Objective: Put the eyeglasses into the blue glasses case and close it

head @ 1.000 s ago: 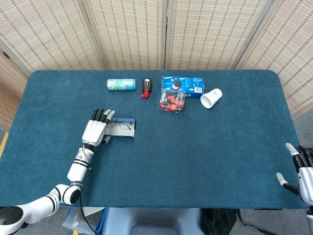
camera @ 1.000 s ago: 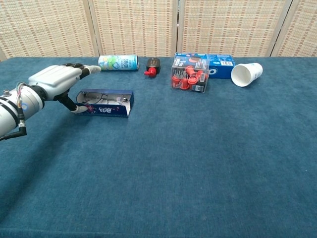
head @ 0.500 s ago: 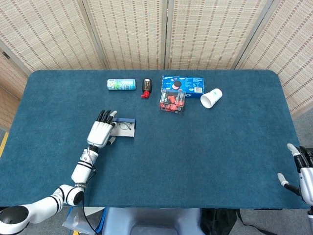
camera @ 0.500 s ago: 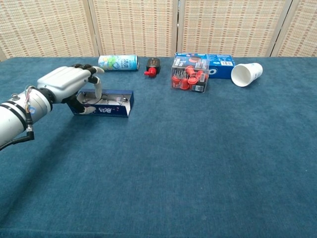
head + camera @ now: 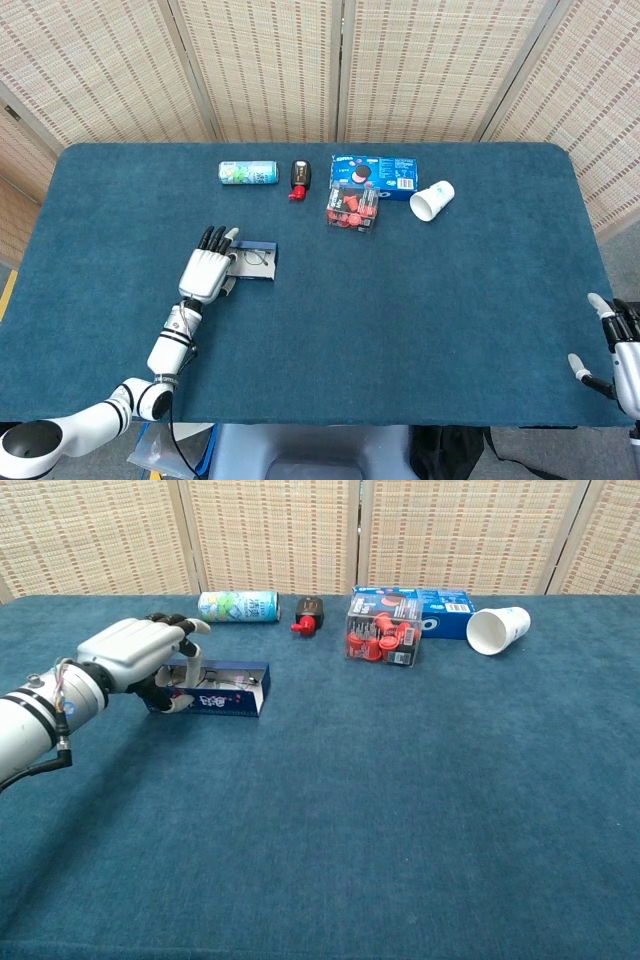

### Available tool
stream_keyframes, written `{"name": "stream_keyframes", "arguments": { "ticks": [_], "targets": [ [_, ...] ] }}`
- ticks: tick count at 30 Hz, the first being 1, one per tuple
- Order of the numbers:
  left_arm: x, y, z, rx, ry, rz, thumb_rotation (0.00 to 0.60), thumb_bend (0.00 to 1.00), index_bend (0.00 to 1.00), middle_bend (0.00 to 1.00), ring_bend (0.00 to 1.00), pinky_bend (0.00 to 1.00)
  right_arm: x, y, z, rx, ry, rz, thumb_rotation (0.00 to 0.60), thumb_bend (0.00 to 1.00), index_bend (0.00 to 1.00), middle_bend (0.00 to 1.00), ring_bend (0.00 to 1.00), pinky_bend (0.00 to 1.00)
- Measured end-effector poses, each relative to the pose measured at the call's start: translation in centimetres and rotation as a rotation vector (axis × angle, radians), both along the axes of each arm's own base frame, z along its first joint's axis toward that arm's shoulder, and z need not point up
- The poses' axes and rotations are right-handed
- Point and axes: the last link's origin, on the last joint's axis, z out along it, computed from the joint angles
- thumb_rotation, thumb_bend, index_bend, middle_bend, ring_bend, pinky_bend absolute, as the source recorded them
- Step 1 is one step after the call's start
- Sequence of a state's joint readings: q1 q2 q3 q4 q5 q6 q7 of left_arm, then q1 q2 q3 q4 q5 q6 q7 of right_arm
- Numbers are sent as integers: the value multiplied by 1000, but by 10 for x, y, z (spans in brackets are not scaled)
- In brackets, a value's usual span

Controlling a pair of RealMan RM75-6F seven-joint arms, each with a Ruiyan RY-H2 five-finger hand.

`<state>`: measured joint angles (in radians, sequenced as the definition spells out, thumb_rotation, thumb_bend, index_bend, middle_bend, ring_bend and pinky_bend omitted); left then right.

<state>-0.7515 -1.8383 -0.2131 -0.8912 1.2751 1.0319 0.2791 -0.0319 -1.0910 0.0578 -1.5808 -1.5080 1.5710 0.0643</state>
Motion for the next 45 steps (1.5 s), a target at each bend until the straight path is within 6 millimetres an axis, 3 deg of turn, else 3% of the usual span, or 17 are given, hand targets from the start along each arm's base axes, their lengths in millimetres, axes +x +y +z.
{"name": "stream_keyframes", "arguments": {
  "ticks": [11,21,40,45],
  "targets": [
    [-2,-3,-1,-22,13,7,600,432,577,31,0,0,0,0,0,1,0,1,600,238,73,152,91,107],
    [-6,-13,5,-54,-13,-6,600,455,622,62,0,0,2,-1,-1,3,0,6,600,235,73,153,91,107],
    [-59,-57,80,-164,100,-53,600,452,594,62,0,0,19,0,-9,18,9,47,600,231,73,152,91,107],
    [-64,-62,92,-182,126,-45,600,448,582,62,0,0,22,3,-11,17,10,51,600,228,73,152,91,107]
  ]
}}
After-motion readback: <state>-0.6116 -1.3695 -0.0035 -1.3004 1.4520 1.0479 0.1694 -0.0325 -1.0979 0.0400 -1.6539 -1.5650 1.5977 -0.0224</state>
